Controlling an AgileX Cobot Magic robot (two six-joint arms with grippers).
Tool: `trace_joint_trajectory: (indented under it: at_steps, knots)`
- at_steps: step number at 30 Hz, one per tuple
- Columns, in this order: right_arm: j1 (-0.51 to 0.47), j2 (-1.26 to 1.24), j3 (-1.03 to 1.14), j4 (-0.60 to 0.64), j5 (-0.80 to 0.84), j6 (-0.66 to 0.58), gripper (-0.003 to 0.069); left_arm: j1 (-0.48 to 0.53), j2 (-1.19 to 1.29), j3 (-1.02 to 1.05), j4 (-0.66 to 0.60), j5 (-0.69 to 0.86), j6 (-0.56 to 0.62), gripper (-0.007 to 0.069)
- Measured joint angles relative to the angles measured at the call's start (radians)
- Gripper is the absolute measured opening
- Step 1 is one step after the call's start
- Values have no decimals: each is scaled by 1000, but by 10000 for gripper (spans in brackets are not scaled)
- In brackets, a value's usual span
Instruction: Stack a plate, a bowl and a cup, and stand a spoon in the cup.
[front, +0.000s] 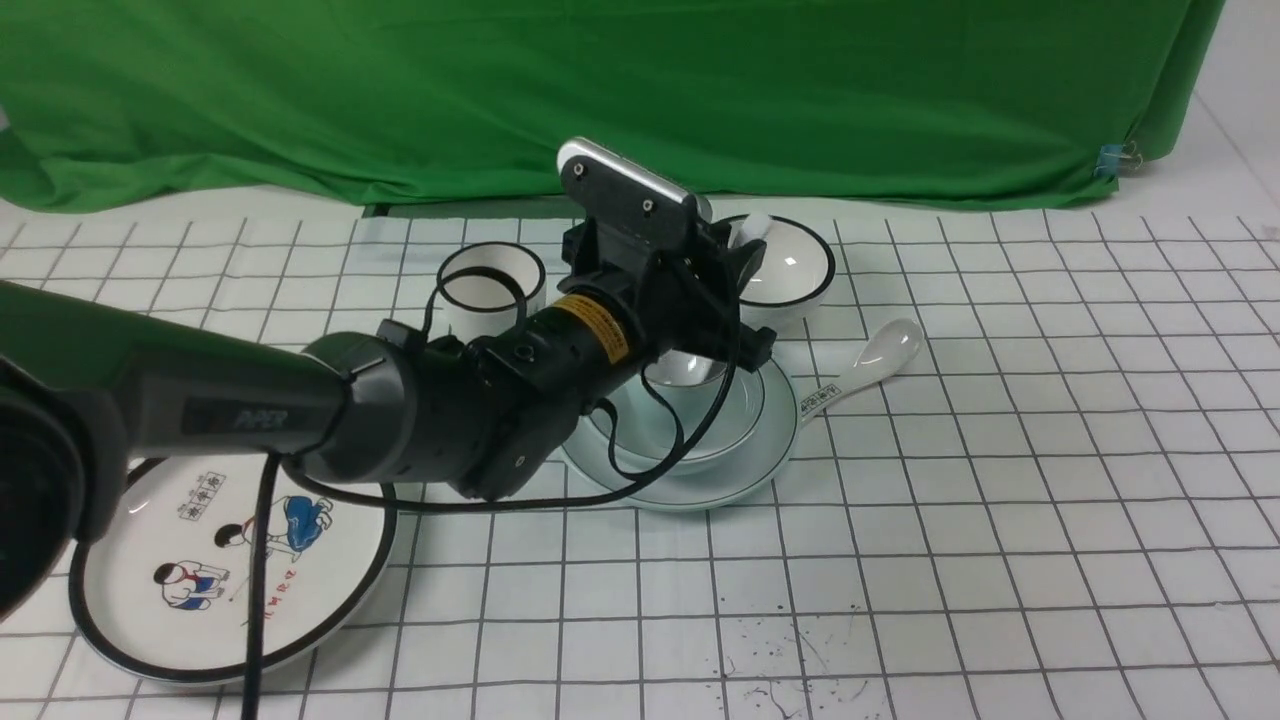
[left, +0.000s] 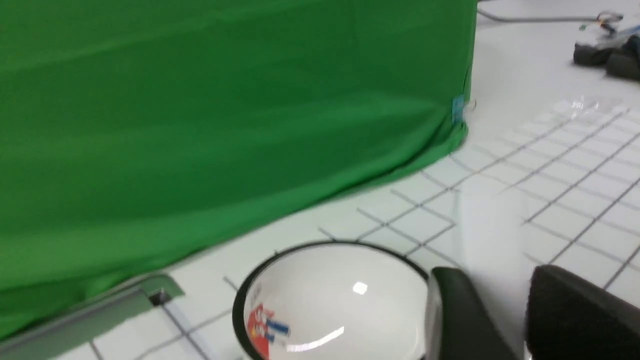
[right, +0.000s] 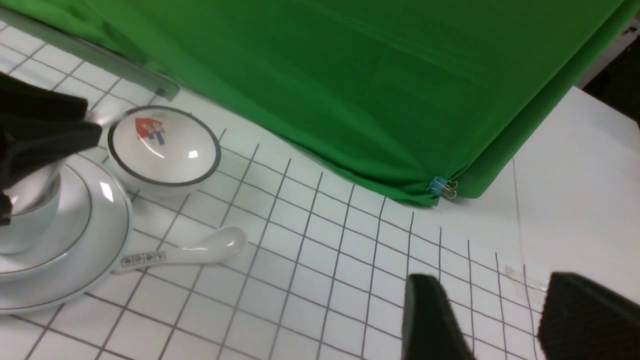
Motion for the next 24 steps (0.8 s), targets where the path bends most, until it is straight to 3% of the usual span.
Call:
trace_joint_trajectory:
  at_steps: [6, 8, 10, 13, 14, 15, 16, 19, 22, 24]
  knots:
    - [0, 0, 0, -14, -7, -4, 346, 0, -34, 0, 0, 155, 0, 430]
    - [0, 0, 0, -15, 2, -18, 336, 0, -65, 0, 0, 202, 0, 441]
    - [0, -6, 0, -9, 53, -64, 281, 0, -152, 0, 18, 349, 0, 438]
    - [0, -19, 0, -3, 231, -126, 130, 0, -317, 0, 57, 612, 0, 376]
    - [0, -20, 0, -3, 243, -128, 120, 0, -328, 0, 60, 631, 0, 370]
    - [0, -31, 0, 4, 342, -151, 52, 0, -413, 0, 73, 777, 0, 311]
    - [0, -35, 1, 7, 374, -157, 41, 0, -434, 0, 76, 813, 0, 294]
    - [0, -105, 31, 67, 454, -218, 10, 0, -581, 0, 80, 1051, -4, 150]
    - [0, -245, 126, 191, 408, -267, 10, 0, -733, 9, 47, 1187, -18, 9]
    - [0, -357, 220, 262, 310, -275, 8, 0, -831, 48, 21, 1198, -22, -25]
